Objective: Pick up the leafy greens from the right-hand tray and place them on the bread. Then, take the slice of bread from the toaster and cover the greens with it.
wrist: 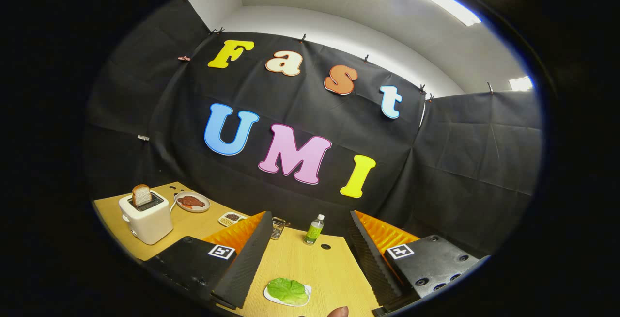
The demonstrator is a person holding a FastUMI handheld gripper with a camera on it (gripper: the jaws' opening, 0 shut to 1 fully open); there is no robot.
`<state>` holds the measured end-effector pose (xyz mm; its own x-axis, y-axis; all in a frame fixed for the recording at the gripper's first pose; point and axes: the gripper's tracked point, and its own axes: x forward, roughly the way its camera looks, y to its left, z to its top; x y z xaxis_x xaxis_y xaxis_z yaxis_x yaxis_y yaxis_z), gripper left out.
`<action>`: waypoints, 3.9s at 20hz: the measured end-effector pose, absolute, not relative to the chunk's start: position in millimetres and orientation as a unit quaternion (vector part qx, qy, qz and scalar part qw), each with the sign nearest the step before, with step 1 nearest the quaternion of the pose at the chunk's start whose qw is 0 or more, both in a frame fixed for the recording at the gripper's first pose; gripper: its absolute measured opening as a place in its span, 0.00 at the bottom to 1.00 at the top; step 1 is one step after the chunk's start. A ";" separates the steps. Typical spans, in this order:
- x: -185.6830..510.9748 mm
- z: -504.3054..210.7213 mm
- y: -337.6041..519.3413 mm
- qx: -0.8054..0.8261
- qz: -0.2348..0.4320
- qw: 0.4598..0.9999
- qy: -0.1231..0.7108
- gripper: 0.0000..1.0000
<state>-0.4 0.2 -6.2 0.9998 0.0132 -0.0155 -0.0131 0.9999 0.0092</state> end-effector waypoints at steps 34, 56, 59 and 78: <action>47.7 -401.3 58.3 -0.010 0.319 0.842 0.435 0.84; 68.4 -401.9 61.7 0.018 0.286 0.848 0.445 0.07; 70.2 -366.6 70.0 0.032 0.287 0.859 0.423 0.07; 58.0 -253.6 239.3 0.074 0.359 0.844 0.391 0.07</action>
